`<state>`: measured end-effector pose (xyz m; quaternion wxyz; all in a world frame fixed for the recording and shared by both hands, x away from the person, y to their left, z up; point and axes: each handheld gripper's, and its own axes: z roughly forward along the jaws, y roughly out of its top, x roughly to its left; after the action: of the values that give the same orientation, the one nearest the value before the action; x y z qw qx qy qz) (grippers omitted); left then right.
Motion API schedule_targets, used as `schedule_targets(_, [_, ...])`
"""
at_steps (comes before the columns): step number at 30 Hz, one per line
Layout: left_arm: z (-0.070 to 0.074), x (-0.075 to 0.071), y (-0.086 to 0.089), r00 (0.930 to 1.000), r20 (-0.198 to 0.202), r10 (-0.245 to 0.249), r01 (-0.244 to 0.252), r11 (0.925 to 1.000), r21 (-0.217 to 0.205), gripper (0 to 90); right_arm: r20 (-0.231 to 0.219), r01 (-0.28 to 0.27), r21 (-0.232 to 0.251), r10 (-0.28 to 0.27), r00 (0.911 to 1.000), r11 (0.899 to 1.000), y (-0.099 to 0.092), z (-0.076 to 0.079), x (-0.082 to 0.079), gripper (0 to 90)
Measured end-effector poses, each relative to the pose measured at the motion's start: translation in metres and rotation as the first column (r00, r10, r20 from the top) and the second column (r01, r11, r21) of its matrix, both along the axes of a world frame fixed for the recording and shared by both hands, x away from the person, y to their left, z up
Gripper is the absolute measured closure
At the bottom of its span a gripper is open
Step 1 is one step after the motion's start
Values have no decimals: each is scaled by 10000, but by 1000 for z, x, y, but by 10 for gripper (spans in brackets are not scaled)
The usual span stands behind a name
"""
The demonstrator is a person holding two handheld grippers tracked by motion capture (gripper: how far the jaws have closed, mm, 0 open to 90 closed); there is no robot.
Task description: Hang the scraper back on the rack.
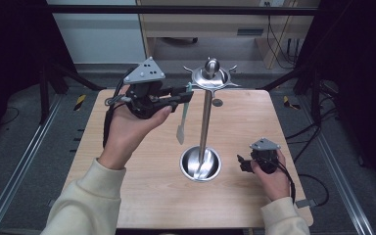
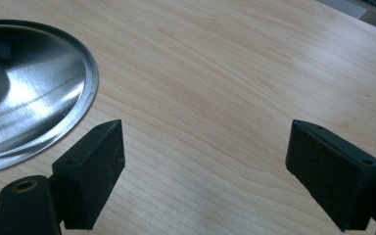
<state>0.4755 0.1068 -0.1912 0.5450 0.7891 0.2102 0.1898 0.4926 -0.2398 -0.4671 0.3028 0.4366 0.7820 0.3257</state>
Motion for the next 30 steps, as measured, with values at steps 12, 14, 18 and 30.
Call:
schedule_targets(12, [0, -9, 4, 9999, 123, 116, -119, 9996, 266, 705, 58, 16, -25, -16, 10000, 10000, 0, 1, -1, 148])
schedule_targets(14, [-1, -10, 7, 9997, 66, 233, -234, 9995, 232, 675, 44, 34, -21, -34, 10000, 10000, 0, 1, -1, 148])
schedule_targets(18, [-6, -15, 13, 9980, 205, 590, -596, 9978, 288, 578, 56, 18, -35, -18, 10000, 10000, 1, 1, -2, 148])
schedule_targets(30, [-45, -36, 36, 9879, 218, 1537, -1551, 9837, 915, 160, 87, -28, -101, 29, 10000, 9999, 1, 0, -1, 147])
